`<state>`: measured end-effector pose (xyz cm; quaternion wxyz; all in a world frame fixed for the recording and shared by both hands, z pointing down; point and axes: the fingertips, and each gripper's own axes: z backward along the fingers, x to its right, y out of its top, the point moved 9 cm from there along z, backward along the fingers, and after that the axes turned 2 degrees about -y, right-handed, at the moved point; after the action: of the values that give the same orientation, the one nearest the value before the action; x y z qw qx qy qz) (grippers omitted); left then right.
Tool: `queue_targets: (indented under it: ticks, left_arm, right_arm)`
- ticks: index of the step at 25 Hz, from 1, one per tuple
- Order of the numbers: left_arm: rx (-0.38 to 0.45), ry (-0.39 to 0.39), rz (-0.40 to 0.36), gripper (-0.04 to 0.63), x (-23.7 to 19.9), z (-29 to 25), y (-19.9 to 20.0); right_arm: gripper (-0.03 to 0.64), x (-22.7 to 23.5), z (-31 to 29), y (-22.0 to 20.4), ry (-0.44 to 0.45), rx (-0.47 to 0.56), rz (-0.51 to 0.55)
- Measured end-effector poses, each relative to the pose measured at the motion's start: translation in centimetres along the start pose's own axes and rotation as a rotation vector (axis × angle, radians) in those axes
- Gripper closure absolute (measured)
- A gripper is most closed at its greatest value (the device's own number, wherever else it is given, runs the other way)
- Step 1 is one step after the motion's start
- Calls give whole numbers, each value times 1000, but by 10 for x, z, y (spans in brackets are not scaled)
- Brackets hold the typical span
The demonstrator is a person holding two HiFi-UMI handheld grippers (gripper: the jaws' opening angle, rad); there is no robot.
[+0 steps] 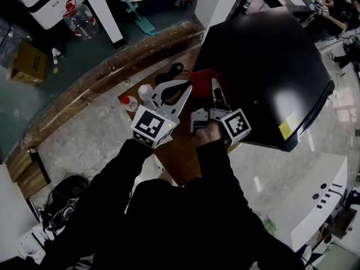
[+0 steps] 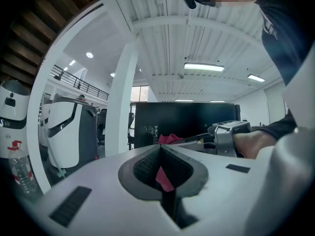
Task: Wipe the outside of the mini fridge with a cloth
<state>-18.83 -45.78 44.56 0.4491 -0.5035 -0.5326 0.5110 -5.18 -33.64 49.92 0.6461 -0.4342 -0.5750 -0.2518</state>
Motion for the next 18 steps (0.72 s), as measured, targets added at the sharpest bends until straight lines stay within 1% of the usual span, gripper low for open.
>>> queue_targets:
  ticks: [4, 6, 8, 12, 15, 18]
  left_arm:
    - [-29, -43, 33, 589, -2, -15, -36]
    - [-48, -53, 56, 589, -3, -21, -54]
    - [-75, -53, 62, 589, -4, -25, -71]
    - [-148, -39, 80, 589, -3, -33, -103]
    - [-221, -42, 116, 589, 0, -43, -130]
    - [-289, -38, 123, 589, 2, -51, -152]
  right_arm:
    - [514, 31, -5, -8, -44, -19, -9]
    - [514, 46, -7, -12, -69, -29, 2]
    - [512, 63, -7, -17, -104, -37, -5]
    - [512, 98, -8, -24, -156, -51, -43]
    - [514, 127, -11, -31, -165, -58, -88]
    - [514, 154, -13, -38, -200, -80, -88]
